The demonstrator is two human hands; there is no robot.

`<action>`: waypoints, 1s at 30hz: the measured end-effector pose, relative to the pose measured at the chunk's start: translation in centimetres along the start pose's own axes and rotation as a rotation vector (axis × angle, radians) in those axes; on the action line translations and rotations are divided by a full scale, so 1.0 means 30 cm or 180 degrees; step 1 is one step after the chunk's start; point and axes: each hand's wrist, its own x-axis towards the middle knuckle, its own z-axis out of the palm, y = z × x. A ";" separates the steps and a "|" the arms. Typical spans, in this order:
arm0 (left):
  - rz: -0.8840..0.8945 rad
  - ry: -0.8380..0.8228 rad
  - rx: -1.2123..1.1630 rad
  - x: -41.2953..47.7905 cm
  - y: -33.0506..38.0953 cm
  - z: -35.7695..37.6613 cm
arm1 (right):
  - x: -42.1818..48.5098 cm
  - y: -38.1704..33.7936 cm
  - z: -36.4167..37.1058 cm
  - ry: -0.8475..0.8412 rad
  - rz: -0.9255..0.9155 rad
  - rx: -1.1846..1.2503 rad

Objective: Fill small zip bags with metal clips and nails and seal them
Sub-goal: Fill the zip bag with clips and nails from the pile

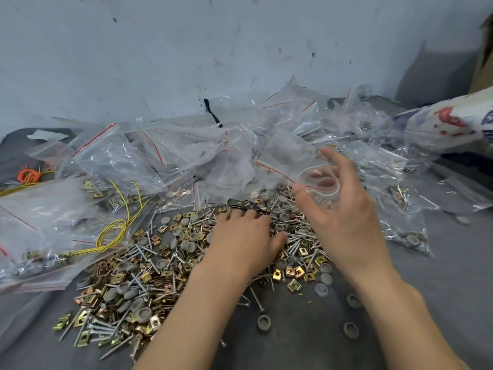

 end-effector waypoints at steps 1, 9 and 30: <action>0.0003 0.0001 -0.0029 0.013 0.014 0.014 | 0.001 0.008 -0.009 0.0035 0.0028 -0.0010; -0.0191 0.0110 -0.0513 0.129 0.086 0.080 | 0.031 0.077 -0.078 0.0512 0.0223 0.0031; 0.0833 -0.0148 -0.0080 0.214 0.351 0.075 | 0.072 0.113 -0.157 0.0893 0.0282 0.0467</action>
